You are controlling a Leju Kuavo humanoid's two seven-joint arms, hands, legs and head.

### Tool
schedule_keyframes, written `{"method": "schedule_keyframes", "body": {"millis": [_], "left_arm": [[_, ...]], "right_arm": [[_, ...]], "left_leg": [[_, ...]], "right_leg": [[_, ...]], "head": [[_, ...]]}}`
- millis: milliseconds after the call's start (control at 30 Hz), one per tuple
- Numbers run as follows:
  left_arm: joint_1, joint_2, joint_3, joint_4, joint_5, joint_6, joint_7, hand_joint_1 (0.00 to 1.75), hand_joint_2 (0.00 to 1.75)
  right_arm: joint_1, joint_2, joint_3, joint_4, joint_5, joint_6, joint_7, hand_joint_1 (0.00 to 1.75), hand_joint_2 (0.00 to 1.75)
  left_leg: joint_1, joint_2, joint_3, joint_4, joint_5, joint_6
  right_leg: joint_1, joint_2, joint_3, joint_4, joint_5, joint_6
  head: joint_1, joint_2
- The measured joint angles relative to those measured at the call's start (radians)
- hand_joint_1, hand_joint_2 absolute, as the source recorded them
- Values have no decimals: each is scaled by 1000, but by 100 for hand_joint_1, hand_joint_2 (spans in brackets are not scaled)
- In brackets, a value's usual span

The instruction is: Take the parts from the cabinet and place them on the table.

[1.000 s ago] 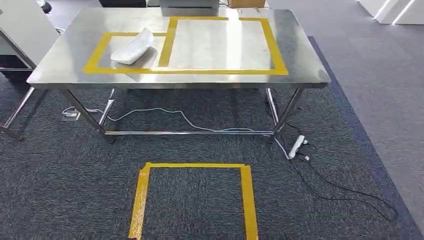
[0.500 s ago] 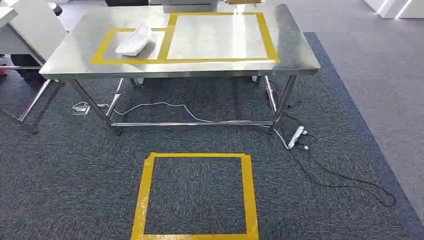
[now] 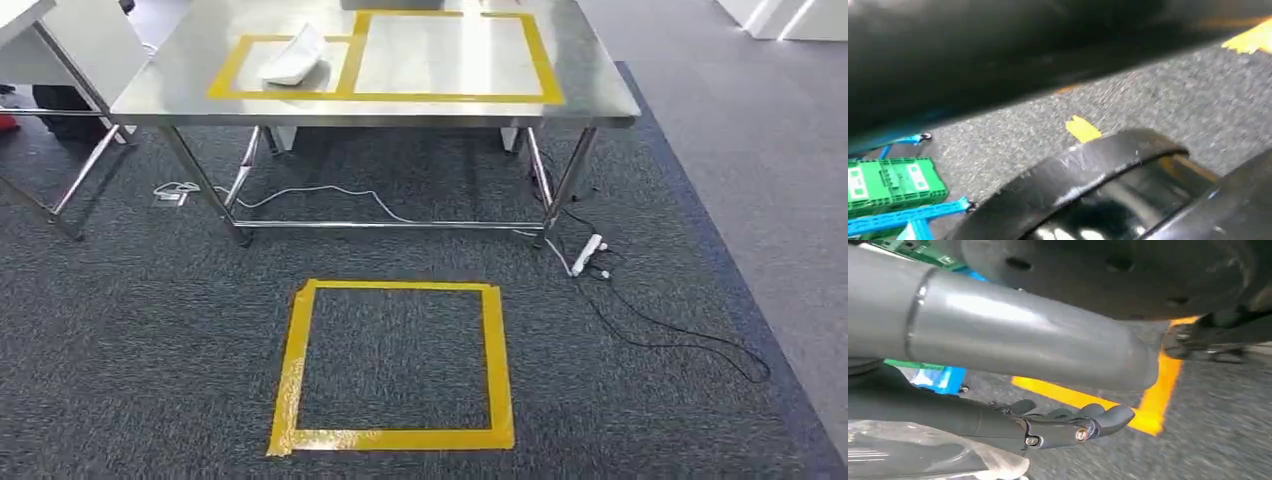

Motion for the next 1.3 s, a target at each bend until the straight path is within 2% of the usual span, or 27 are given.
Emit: {"method": "schedule_keyframes", "body": {"millis": [33,67,133,233,267,367,400,433,467,533,567,633,700,767,800,867,900,933,967,1000,1033,1067,1133,1167,1200,1267,1300], "left_arm": [[-1,-1,0,0,0,0,0,0,0],[-3,-2,0,0,0,0,0,0,0],[-5,-4,0,0,0,1,0,0,0],[-1,-3,1,1,0,0,0,0,0],[0,-3,2,3,0,0,0,0,0],[3,-2,5,4,0,0,0,0,0],[1,-2,7,5,0,0,0,0,0],[1,-2,9,5,0,0,0,0,0],[0,-2,10,5,0,0,-1,0,0],[0,-2,11,5,-2,0,-1,0,0],[-1,-2,12,5,-4,0,-1,0,0],[-4,-3,12,5,-12,1,-1,0,0],[-7,-3,12,5,-19,2,-1,0,0],[-3,-6,12,7,-20,1,-1,0,0],[-3,-5,12,7,-20,1,-1,0,0],[-3,-6,12,7,-22,1,1,0,0],[-3,-6,12,7,-29,3,12,0,0],[-3,-6,12,7,-34,3,23,0,0],[-3,-6,12,7,-39,4,33,0,0],[-3,-6,12,7,-41,4,36,0,0],[-3,-7,11,7,-42,4,37,0,0],[-3,-7,11,7,-43,4,37,0,0],[-5,-7,11,7,-44,4,37,0,0],[-4,-7,11,7,-45,4,37,0,0],[-5,-7,11,7,-45,4,37,0,0],[-3,-6,11,7,-45,3,37,0,0],[-3,-6,11,7,-45,3,37,0,0]], "right_arm": [[-1,0,0,-1,0,0,0,0,0],[-3,0,0,-2,0,0,0,0,0],[-12,0,-1,-4,0,0,-1,0,0],[-9,0,-1,-4,0,1,-2,0,0],[-9,0,-2,-5,0,1,0,0,0],[-4,0,-4,-6,0,0,0,0,0],[-3,0,-5,-6,0,0,0,0,0],[-3,0,-5,-6,0,1,0,0,0],[-4,0,-5,-6,0,1,0,0,0],[-6,0,-5,-6,0,1,0,0,0],[-6,0,-5,-6,0,1,0,0,0],[-8,0,-5,-6,0,1,0,0,0],[-10,0,-6,-6,0,1,0,0,0],[-6,0,-6,-6,0,1,0,0,0],[-3,0,-6,-6,0,1,0,0,0],[-3,0,-6,-6,1,2,2,0,0],[-2,0,-6,-6,2,2,1,0,0],[-2,0,-6,-6,2,2,1,0,0],[-2,0,-6,-6,2,2,0,0,0],[-2,0,-6,-6,2,2,0,0,0],[-1,0,-6,-6,2,2,0,0,0],[-1,0,-6,-7,2,2,0,0,0],[-4,0,-6,-7,2,2,0,0,0],[-6,0,-6,-7,2,2,0,0,0],[-10,0,-6,-7,2,3,0,0,0],[-4,0,-6,-7,2,3,0,0,0],[-3,0,-6,-8,2,2,2,0,0]], "left_leg": [[0,0,-19,1,16,-3],[0,-1,-34,1,32,-7],[-5,-3,-46,6,58,-18],[-1,-1,-53,-13,107,-37],[5,-5,-61,-10,89,-44],[8,-5,-90,145,-127,-59],[8,-5,-94,225,-171,-60],[8,-5,-93,290,-176,-61],[8,-5,-83,320,-148,-59],[8,-6,-10,270,-65,-52],[8,-7,51,198,-58,-46],[3,-12,178,12,-131,-35],[-1,-12,170,-7,-143,-26],[5,-6,148,-17,-114,-7],[4,-2,132,-16,-102,1],[4,-3,94,-17,-77,9],[4,-3,75,-17,-64,8],[4,-1,57,-16,-50,6],[4,1,38,-15,-35,4],[4,4,18,-13,-19,1],[4,4,2,-12,-7,-2],[5,4,-12,-10,4,-6],[-2,2,-23,2,20,-16],[-5,3,-27,8,30,-21],[-3,4,-34,8,40,-26],[0,4,-38,3,54,-41],[4,0,-42,16,30,-47]], "right_leg": [[0,0,61,-64,38,-3],[0,1,141,-161,35,-7],[4,4,285,-379,-40,-22],[11,3,245,-363,-21,-44],[5,-3,228,-363,-6,-52],[9,-11,182,-357,34,-68],[10,-14,163,-353,48,-69],[11,-16,141,-347,60,-69],[11,-17,122,-336,72,-67],[12,-19,73,-311,92,-63],[12,-18,51,-301,101,-60],[17,-16,29,-283,114,-50],[14,-19,15,-283,140,-37],[12,-15,4,-283,150,-25],[10,-7,-8,-264,103,-22],[7,0,-47,-148,-35,-13],[7,0,-59,-76,-77,-9],[7,0,-68,-10,-88,-7],[7,0,-69,38,-62,-6],[6,0,-51,46,-2,-4],[4,0,-14,14,46,-5],[3,0,47,-58,65,-6],[3,1,233,-294,1,-13],[1,1,245,-356,-36,-21],[3,3,241,-359,-45,-27],[2,1,231,-356,-30,-49],[1,-4,226,-356,-24,-57]], "head": [[0,0],[0,0],[4,0],[1,0],[-1,0],[-6,0],[-6,0],[-6,0],[-6,0],[-7,0],[-6,0],[-7,0],[-8,0],[-8,0],[-11,0],[-2,0],[0,0],[2,0],[2,0],[2,0],[2,0],[2,0],[6,0],[5,0],[3,0],[2,0],[1,0]]}}
